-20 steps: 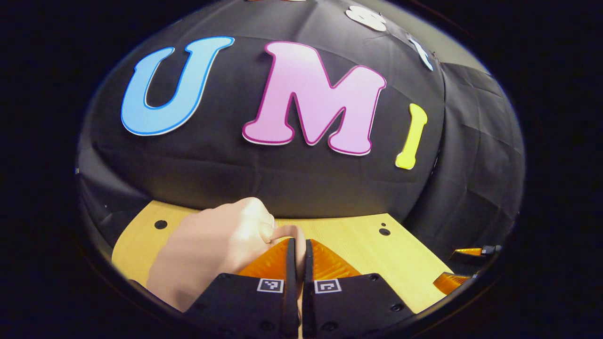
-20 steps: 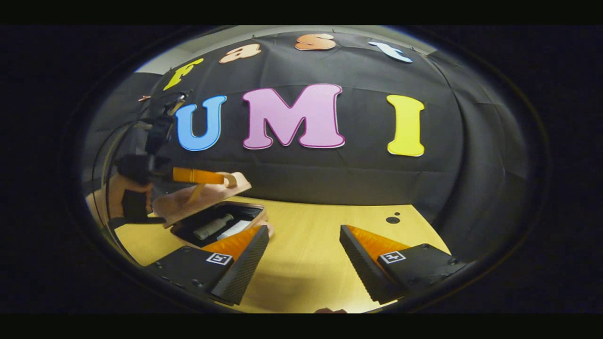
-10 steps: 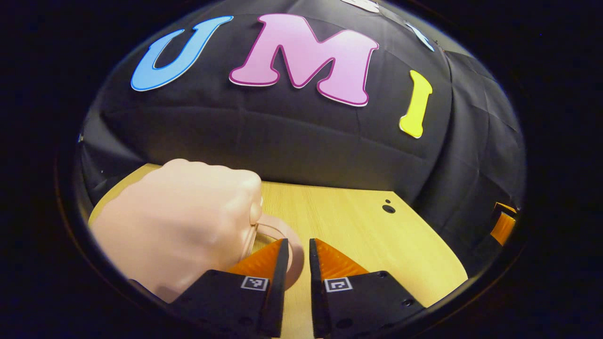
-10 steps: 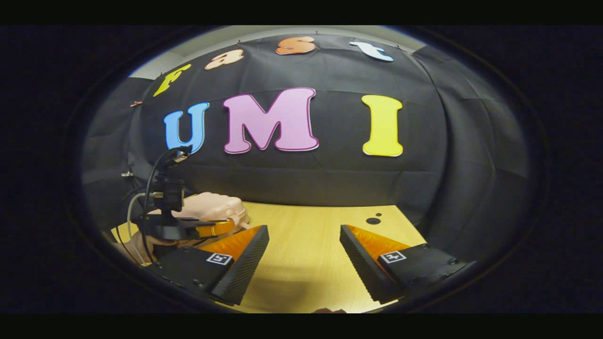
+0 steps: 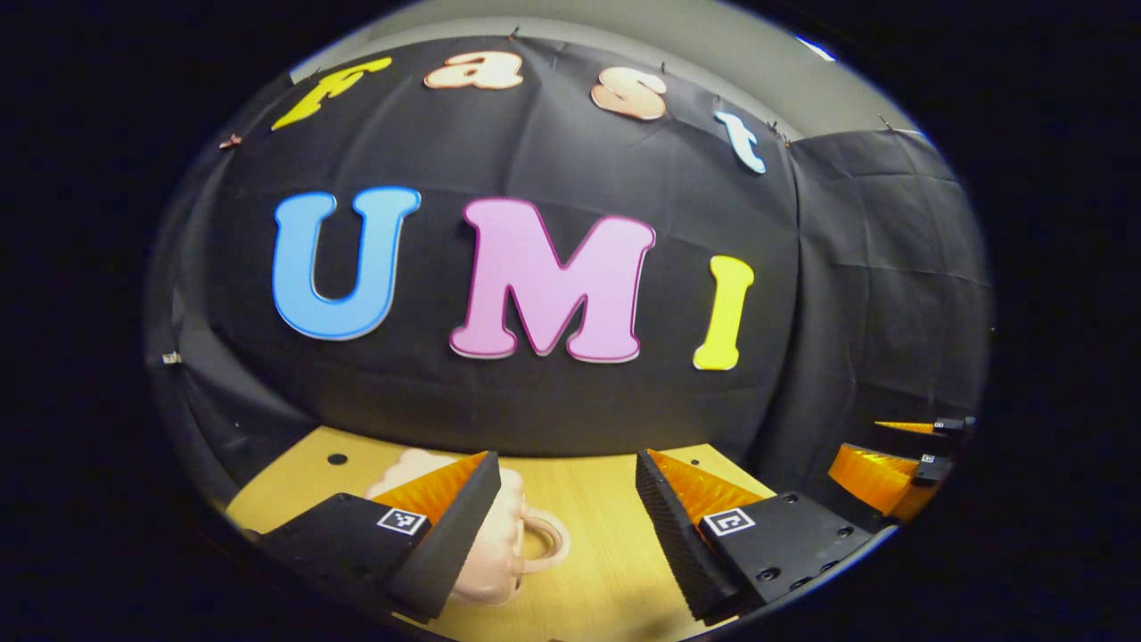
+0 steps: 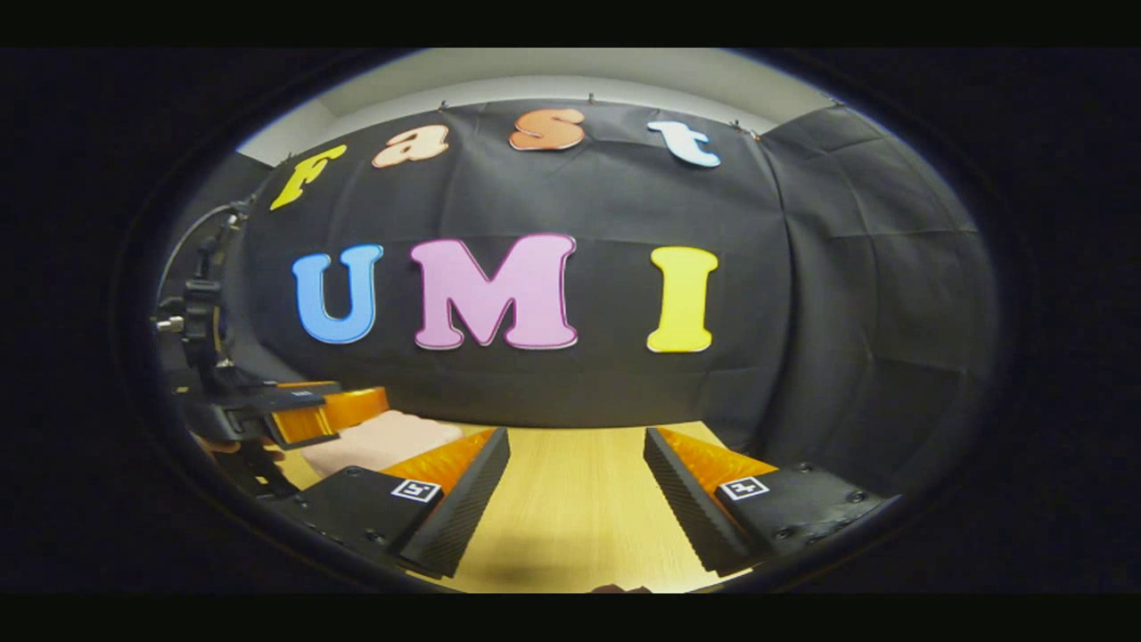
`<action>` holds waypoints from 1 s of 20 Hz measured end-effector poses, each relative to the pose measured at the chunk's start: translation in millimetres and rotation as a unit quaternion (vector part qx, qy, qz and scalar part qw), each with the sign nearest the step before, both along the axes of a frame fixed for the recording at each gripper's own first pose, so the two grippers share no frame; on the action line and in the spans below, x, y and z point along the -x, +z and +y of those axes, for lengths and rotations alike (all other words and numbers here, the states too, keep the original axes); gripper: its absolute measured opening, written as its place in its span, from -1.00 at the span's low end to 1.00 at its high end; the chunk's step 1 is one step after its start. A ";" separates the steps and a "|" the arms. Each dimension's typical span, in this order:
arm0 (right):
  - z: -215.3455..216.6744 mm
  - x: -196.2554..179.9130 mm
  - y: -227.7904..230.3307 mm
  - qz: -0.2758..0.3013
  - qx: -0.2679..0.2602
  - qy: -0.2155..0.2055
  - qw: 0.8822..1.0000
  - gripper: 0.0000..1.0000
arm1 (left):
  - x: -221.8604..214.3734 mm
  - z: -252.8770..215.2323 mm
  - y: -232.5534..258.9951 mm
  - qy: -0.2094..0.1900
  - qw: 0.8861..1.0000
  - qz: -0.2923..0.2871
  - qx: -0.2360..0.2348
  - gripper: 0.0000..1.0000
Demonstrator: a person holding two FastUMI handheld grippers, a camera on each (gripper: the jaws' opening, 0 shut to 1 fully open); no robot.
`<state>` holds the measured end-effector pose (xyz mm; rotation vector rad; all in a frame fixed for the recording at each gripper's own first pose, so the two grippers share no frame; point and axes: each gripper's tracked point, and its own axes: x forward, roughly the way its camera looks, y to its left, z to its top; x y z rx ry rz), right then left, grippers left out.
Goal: First open the suitcase, pack the skin care products into it, and then close the suitcase.
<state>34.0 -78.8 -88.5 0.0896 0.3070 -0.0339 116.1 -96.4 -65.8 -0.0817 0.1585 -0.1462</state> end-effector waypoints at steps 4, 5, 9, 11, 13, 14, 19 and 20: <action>25.3 28.1 41.7 -0.023 0.012 -0.011 1.000 0.93 | 64.2 43.7 56.5 0.028 0.999 -0.035 0.016 0.93; 31.4 35.4 48.6 -0.026 0.017 -0.012 0.999 0.94 | 78.1 54.1 64.5 0.036 0.998 -0.042 0.019 0.93; 54.6 67.3 70.4 -0.031 0.024 -0.014 0.999 0.93 | 136.8 93.3 60.7 0.056 0.997 -0.045 0.012 0.93; 58.6 79.8 80.1 -0.046 0.019 -0.022 0.999 0.91 | 156.1 108.1 56.1 0.064 0.997 -0.048 0.012 0.92; 63.4 88.2 85.6 -0.061 0.016 -0.026 0.998 0.91 | 163.1 115.4 52.8 0.077 0.996 -0.044 0.008 0.93; 66.4 92.2 84.6 -0.060 0.015 -0.024 0.998 0.91 | 166.8 118.0 44.6 0.080 0.996 -0.035 0.004 0.93; 76.1 90.4 91.4 -0.069 0.023 -0.013 0.997 0.91 | 163.7 115.4 60.1 0.069 0.996 -0.058 0.010 0.92; 76.0 89.0 92.6 -0.072 0.020 -0.016 0.997 0.91 | 160.5 119.6 63.1 0.073 0.995 -0.064 0.007 0.92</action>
